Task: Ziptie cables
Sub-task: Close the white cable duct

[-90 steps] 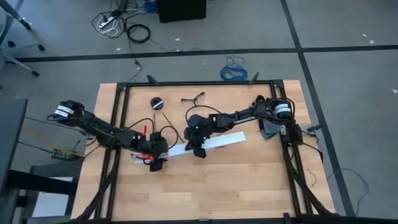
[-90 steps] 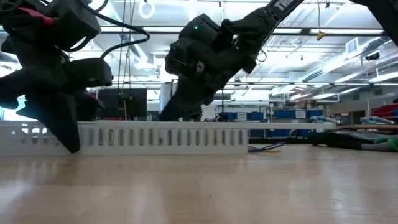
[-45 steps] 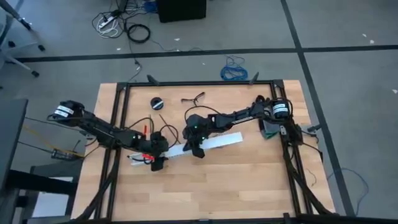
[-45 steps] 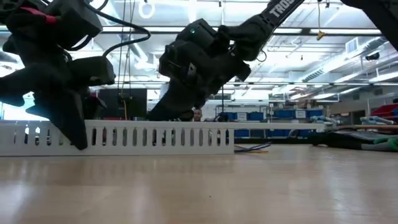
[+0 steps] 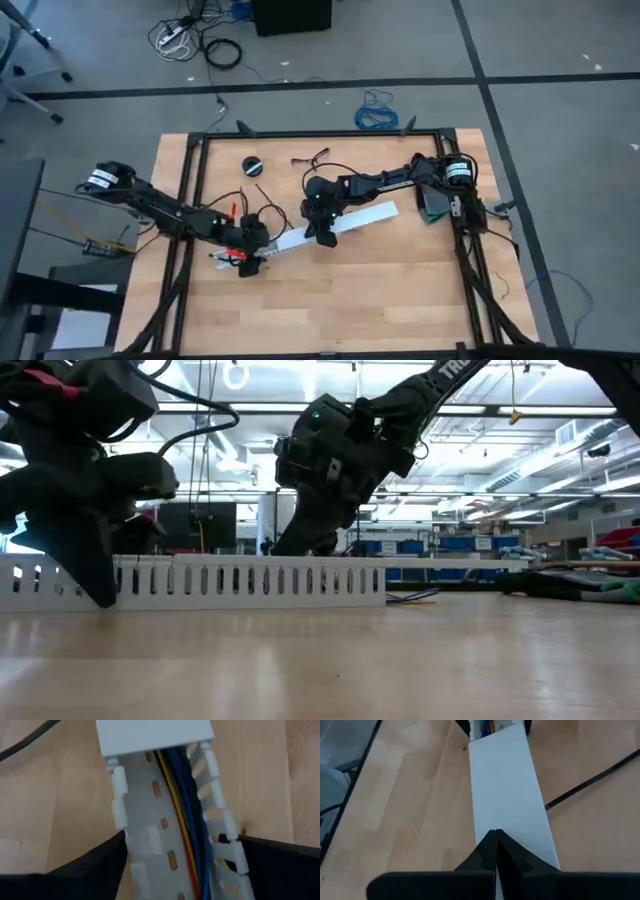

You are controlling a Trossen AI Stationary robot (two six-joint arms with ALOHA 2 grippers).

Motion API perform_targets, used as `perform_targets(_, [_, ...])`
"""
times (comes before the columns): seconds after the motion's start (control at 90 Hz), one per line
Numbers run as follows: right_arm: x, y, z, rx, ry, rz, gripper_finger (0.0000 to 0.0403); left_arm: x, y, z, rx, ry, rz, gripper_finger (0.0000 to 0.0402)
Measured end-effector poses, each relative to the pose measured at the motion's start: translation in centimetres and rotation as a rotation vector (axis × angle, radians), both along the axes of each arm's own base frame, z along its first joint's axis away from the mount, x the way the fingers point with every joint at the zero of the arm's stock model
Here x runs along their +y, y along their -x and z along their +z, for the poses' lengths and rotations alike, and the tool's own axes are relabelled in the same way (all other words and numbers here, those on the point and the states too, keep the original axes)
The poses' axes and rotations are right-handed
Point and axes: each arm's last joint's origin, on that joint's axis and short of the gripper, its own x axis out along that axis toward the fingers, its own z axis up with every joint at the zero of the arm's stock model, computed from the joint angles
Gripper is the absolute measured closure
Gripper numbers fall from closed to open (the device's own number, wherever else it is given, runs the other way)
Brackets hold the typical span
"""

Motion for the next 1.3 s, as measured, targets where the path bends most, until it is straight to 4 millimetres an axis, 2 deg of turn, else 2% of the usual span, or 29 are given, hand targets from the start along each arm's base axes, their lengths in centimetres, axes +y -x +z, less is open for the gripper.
perform_targets(0.233, [-0.1,0.0,0.0,-0.005,0.000,-0.002,0.0403,0.0,0.1,0.0,0.016,-0.005,0.000,0.0100])
perform_targets(0.511, [0.1,-0.1,0.0,-0.016,-0.010,-0.001,0.0402,0.1,0.2,-0.1,0.022,-0.002,0.032,0.0190])
perform_targets(0.711, [0.7,-0.7,0.2,-0.079,-0.009,-0.003,0.0402,0.1,0.2,-0.1,0.018,-0.003,0.040,0.0191])
perform_targets(0.889, [0.9,-1.1,0.5,-0.126,-0.013,-0.008,0.0402,0.1,0.1,-0.1,0.007,-0.002,0.039,0.0172])
perform_targets(1.089, [1.0,-1.6,0.8,-0.194,-0.008,-0.004,0.0402,0.1,0.0,-0.1,-0.013,-0.003,0.042,0.0182])
perform_targets(1.211, [1.1,-2.2,1.4,-0.302,0.013,0.001,0.0403,0.1,-0.4,0.1,-0.054,0.004,0.049,0.0182])
perform_targets(1.3, [1.0,-2.2,2.7,-0.355,0.007,0.010,0.0403,0.1,-0.7,0.2,-0.087,0.000,0.068,0.0182])
